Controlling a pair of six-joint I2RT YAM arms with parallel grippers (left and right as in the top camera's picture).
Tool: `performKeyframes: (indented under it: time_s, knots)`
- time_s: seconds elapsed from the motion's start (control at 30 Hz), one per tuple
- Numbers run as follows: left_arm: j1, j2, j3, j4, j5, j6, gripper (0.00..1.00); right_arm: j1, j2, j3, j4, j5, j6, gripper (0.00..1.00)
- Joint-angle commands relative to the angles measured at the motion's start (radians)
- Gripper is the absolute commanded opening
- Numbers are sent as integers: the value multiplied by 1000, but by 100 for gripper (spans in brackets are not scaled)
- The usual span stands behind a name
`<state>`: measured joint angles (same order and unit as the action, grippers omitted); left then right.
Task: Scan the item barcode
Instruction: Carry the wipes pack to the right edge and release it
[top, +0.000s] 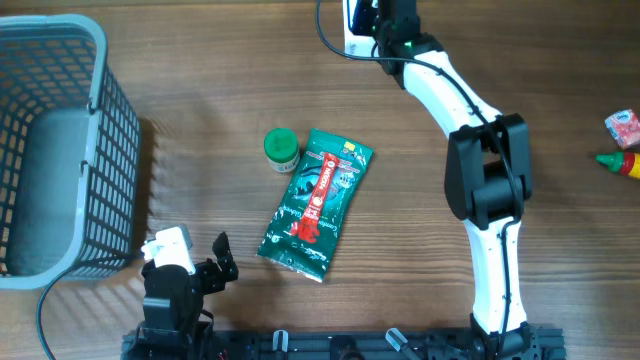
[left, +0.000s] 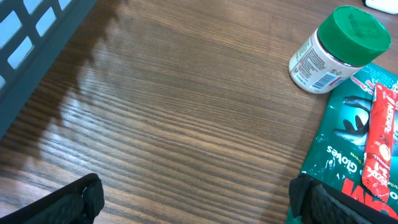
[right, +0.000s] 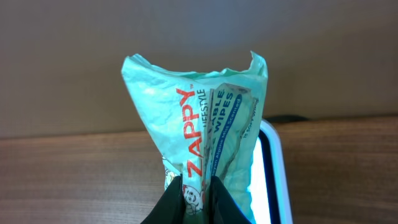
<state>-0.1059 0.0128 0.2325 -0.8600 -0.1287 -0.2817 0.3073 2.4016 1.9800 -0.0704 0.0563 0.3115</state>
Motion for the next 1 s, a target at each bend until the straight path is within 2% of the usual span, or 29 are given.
performKeyframes:
  time_s: [0.0, 0.13, 0.27, 0.37, 0.5, 0.63, 0.67, 0.73, 0.77, 0.8, 0.83, 0.97]
  knots:
    - [-5, -6, -3, 3, 5, 13, 100, 0, -36, 67, -72, 60, -23, 5]
    - [-5, -6, -3, 3, 5, 13, 100, -64, -158, 88, -278, 286, -22, 4]
    - [-5, -6, -3, 3, 5, 13, 100, -209, -209, 88, -468, 475, -23, 5]
    - [-5, -6, -3, 3, 5, 13, 100, -359, -172, 87, -530, 470, -30, 4]
    - [-5, -6, -3, 3, 5, 13, 100, -569, -62, 87, -566, 298, -128, 5]
    - [-5, -6, -3, 3, 5, 13, 100, -724, 17, 87, -654, 177, -95, 5]
    - [-5, -6, -3, 3, 5, 13, 100, -748, 19, 87, -674, 179, -63, 8]
    - [-5, -6, -3, 3, 5, 13, 100, -779, 9, 88, -699, 179, -31, 15]
    - [-5, -6, -3, 3, 5, 13, 100, -800, -8, 89, -722, 183, -14, 42]
    - [-5, -6, -3, 3, 5, 13, 100, -811, -28, 89, -741, 183, 8, 80]
    - [-5, -6, -3, 3, 5, 13, 100, -824, -72, 89, -771, 182, 67, 99]
    - [-5, -6, -3, 3, 5, 13, 100, -806, -252, 89, -801, 142, 122, 100]
